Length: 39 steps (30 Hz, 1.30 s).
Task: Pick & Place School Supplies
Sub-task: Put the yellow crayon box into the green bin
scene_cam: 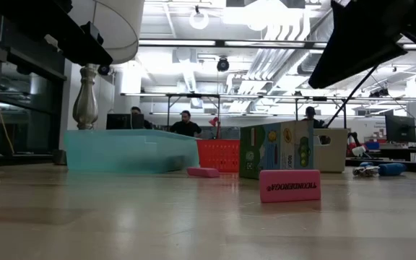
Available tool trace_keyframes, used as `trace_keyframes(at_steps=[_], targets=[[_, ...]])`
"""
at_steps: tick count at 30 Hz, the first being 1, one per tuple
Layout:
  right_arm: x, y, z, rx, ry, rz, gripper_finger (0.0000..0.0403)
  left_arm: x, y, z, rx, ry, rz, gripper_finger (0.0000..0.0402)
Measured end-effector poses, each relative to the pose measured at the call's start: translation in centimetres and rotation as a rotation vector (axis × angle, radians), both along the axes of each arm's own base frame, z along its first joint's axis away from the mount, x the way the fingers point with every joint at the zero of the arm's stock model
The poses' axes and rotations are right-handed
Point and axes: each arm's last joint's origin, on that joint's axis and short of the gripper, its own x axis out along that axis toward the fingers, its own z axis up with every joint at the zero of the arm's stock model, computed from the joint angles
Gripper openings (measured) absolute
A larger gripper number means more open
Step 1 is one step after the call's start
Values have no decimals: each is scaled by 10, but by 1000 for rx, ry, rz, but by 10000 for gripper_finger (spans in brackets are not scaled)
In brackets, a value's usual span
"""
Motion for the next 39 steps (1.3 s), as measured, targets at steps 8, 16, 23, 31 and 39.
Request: trace_keyframes(at_steps=[8,16,23,31,39], targets=[[2,1,-9,-4,78,17,62,0,0,0,1,0,0,285],[5,4,-29,-71,72,20,167,0,0,0,0,0,0,285],[1,5,-45,-112,2,-7,238,0,0,0,0,-1,0,285],[-21,1,-67,-142,-187,-33,247,1,0,1,-6,-14,0,284],[-19,2,-79,-98,-290,-21,247,2,-1,4,-20,-43,1,284]])
